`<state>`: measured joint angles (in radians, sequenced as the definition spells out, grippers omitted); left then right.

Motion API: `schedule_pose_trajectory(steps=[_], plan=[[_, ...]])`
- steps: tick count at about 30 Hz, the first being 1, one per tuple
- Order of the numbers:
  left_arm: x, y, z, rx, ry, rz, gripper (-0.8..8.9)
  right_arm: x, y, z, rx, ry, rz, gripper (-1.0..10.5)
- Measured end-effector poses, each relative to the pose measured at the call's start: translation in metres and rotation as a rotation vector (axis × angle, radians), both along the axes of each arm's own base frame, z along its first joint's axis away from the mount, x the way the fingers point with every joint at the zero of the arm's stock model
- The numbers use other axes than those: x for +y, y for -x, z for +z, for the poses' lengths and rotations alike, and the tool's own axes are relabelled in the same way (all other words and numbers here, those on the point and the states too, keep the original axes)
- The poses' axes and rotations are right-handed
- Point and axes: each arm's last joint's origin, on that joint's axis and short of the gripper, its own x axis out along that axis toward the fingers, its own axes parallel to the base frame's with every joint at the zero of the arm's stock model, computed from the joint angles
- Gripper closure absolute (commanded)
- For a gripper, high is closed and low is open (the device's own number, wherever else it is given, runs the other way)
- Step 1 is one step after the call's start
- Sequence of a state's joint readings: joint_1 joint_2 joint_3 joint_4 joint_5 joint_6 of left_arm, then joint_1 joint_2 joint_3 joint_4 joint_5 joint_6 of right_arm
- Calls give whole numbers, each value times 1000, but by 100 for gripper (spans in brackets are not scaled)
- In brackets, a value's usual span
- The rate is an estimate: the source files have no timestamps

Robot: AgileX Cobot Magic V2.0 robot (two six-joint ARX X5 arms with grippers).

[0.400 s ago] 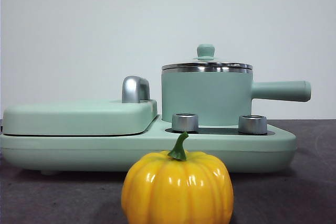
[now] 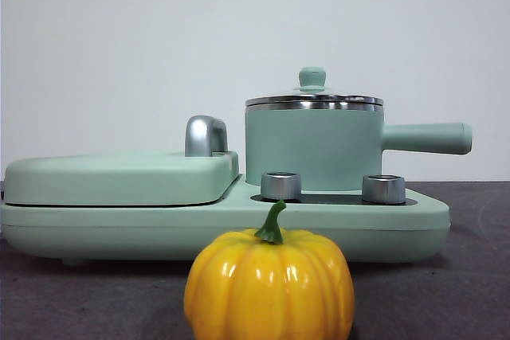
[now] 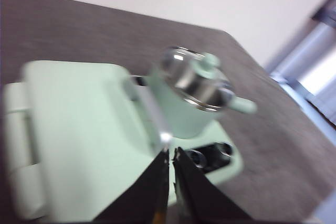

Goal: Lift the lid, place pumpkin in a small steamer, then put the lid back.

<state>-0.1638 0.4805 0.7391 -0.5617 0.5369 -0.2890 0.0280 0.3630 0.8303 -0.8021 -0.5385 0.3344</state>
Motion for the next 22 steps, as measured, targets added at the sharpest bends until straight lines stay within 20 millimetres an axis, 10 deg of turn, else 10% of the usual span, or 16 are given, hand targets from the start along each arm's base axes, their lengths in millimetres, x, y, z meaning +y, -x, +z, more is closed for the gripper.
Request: schedule_pose_trajectory(steps=[10,15,22], plan=[[-7,0,11,-20,5,-149,686,2,5,15,-9,89,110,931],[-8,-2,12,-26,3,-157,375,2,6,13,6,96,114,655],[-15,-16,8,14,-13,-187,340,2,6,13,6,94,116,510]])
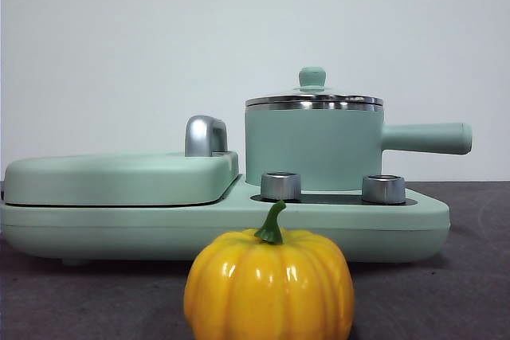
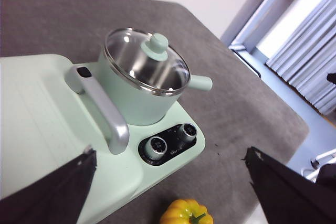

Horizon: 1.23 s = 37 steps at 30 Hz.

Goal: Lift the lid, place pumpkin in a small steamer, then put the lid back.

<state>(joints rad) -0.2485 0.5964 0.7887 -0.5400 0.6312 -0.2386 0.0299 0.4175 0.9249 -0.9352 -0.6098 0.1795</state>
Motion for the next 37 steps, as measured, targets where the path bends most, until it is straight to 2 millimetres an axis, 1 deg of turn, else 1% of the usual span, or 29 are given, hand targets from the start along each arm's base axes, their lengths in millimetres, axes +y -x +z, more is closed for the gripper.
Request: schedule_pose_trajectory(steps=[3,7,13,18,21,25,27,30,34,37], plan=[[-6,-10,3,-5,-1,-30,339,0,0,0,0,0,0,509],[-19,-27,14,-14,0,-83,335,0,0,0,0,-7,16,508],[-47,-58,28,-16,-35,-153,335,0,0,0,0,-8,17,507],[-78,-89,40,-55,-126,-159,335,0,0,0,1,-8,17,506],[-102,-110,51,-97,-181,-151,336,0,0,0,0,-8,17,507],[-133,-134,60,-137,-231,-151,343,0,0,0,1,-8,17,507],[-149,-146,59,-143,-255,-144,345,0,0,0,1,-8,17,507],[-168,-161,52,-153,-289,-131,346,0,0,0,0,-8,17,507],[-191,-179,31,-157,-322,-128,355,0,0,0,-3,-8,17,507],[-203,-187,15,-156,-351,-108,354,0,0,0,-3,-8,17,507]])
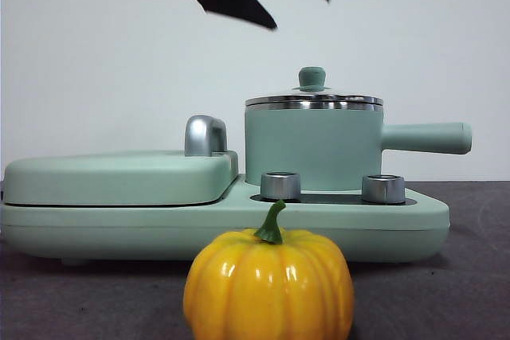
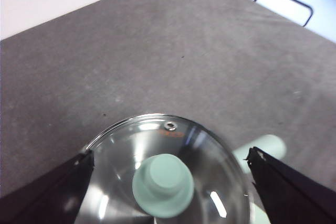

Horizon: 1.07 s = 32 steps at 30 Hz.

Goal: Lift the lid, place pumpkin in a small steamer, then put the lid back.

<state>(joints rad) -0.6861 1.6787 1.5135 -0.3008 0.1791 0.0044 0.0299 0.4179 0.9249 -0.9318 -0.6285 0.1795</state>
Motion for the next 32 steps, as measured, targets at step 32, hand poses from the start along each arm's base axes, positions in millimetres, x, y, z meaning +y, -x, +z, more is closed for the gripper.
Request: schedule_pose_trajectory(steps=[32], plan=[[-29,-24,-56,55,-85,-9,516,0,0,0,0,0,0,507]])
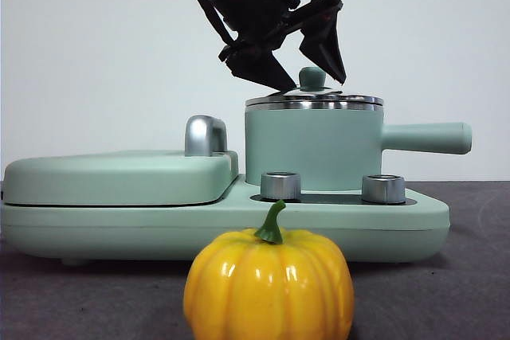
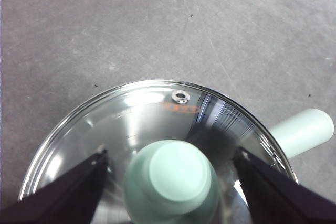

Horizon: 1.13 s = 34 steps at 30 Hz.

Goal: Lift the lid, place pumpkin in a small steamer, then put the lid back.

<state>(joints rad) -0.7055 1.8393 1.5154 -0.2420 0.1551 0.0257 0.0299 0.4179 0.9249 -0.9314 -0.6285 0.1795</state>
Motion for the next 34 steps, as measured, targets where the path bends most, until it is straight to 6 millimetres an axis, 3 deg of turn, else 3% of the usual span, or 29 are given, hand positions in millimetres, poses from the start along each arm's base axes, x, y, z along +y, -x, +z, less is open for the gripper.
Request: schedule_pose_trajectory(steps=[3,11,27,34], plan=[[-1,1,0,-12,-10,-12,638,0,0,0,0,0,0,507],[-2,1,1,-38,-22,-24,768,0,0,0,0,0,0,507],[1,5,7,-42,-32,-31,768,0,0,0,0,0,0,508],[16,22,43,-91,9,-29,768,0,0,0,2,-1,0,527]])
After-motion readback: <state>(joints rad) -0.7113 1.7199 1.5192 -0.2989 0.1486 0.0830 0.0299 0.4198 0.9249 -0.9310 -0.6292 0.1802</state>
